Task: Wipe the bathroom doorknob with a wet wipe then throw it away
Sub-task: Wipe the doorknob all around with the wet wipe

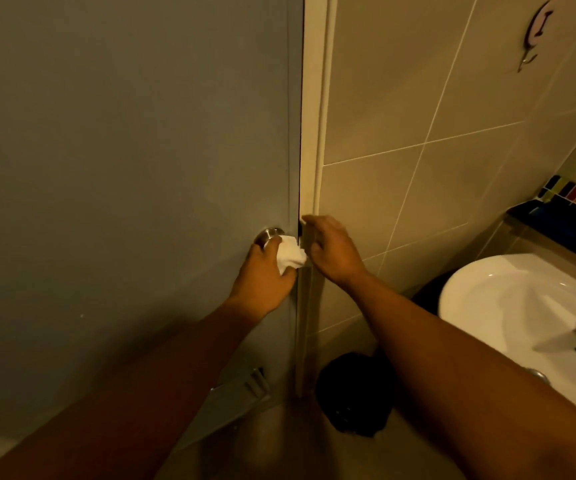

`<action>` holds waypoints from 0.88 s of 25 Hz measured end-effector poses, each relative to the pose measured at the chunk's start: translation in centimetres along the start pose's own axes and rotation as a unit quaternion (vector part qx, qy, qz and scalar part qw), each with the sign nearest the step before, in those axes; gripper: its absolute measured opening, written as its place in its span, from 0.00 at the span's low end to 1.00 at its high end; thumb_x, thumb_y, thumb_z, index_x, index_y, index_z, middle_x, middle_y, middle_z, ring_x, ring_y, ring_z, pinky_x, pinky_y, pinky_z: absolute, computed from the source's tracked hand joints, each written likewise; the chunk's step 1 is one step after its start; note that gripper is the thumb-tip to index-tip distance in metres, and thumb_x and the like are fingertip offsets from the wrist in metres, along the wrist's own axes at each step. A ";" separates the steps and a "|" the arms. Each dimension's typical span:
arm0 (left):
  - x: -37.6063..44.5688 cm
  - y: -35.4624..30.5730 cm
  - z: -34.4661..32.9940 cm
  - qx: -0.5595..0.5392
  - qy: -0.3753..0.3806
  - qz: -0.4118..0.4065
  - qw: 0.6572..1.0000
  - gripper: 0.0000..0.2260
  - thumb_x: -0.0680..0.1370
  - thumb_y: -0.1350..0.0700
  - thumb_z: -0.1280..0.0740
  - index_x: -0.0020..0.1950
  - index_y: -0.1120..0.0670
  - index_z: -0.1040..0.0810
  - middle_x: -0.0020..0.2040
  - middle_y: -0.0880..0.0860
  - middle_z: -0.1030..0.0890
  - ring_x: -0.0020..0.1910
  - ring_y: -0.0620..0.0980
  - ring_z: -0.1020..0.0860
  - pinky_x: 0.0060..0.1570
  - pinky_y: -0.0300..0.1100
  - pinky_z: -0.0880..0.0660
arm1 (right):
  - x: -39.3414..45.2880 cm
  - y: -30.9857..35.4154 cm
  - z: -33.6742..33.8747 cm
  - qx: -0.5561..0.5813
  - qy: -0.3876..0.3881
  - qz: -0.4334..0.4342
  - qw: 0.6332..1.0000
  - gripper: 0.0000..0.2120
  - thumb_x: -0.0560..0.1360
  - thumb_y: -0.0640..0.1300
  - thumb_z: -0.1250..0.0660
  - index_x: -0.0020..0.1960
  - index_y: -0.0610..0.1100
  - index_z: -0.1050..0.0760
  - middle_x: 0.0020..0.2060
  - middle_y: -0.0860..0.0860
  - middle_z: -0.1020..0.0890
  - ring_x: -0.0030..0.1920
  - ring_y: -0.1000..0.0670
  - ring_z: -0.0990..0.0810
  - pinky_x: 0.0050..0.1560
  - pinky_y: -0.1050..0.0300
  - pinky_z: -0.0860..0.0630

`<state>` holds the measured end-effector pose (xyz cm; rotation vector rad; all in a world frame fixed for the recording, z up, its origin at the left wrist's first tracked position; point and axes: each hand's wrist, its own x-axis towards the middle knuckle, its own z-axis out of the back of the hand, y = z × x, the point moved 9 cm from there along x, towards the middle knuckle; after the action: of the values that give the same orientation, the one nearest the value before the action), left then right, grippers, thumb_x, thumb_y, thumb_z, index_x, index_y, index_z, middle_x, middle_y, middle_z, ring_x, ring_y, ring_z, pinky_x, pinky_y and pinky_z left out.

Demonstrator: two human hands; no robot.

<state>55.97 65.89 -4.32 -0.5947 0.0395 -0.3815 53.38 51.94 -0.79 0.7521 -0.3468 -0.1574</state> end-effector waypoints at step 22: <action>2.3 -1.7 -1.2 0.270 0.016 -0.076 0.960 0.18 0.80 0.53 0.38 0.70 0.48 0.34 0.62 0.62 0.25 0.54 0.58 0.20 0.51 0.51 0.20 | 3.4 5.1 1.7 -0.433 -0.006 0.315 0.844 0.37 0.72 0.38 0.51 0.80 0.50 0.55 0.80 0.49 0.52 0.79 0.43 0.56 0.78 0.42 0.56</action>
<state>57.40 63.14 -4.22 -0.0492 -0.0797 -0.5273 56.05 53.62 4.70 -0.2858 -0.4665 0.2999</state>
